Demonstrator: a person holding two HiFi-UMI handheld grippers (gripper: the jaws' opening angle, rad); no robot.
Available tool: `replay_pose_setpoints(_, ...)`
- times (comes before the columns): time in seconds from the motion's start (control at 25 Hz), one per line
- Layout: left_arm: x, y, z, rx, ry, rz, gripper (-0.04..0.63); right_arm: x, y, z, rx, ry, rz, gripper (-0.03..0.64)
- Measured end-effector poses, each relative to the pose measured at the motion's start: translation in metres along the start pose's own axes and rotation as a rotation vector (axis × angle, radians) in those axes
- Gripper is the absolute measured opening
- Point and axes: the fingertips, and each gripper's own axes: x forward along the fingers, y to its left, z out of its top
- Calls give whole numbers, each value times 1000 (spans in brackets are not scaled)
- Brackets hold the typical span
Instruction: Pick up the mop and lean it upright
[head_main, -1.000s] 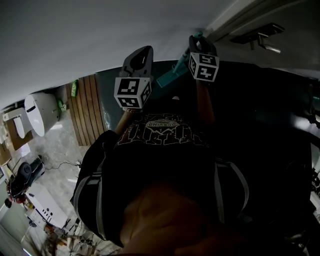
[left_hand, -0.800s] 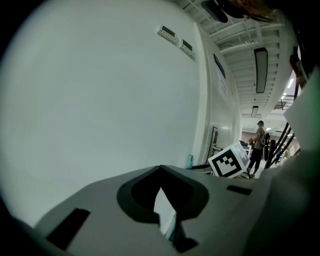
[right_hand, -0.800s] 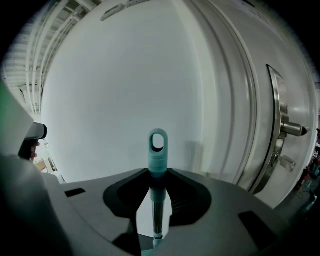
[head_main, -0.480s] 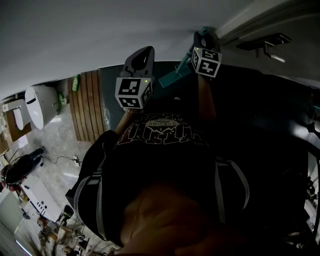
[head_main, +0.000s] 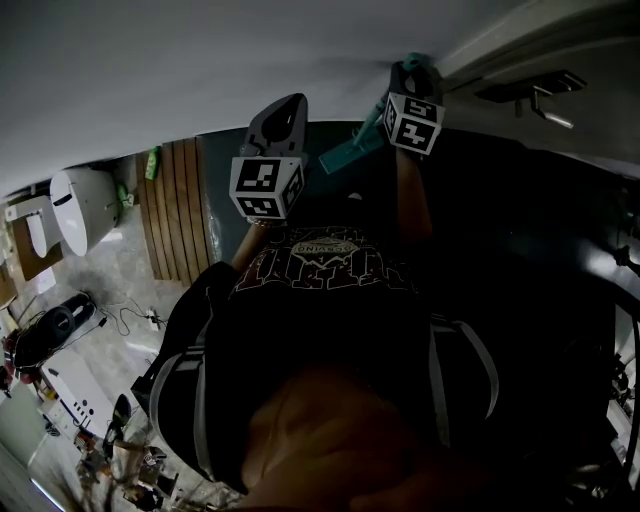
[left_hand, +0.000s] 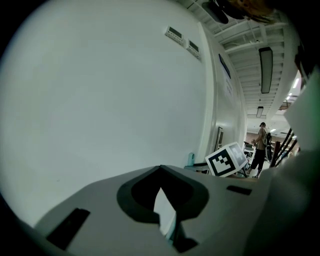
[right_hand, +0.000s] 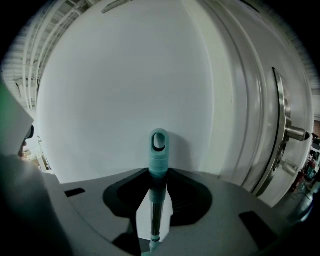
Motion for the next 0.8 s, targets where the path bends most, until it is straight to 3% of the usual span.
replay_pose_setpoints(0.8,-3,-5,0,0,-5,-22,46,-20,5,5,38,-40,25,152)
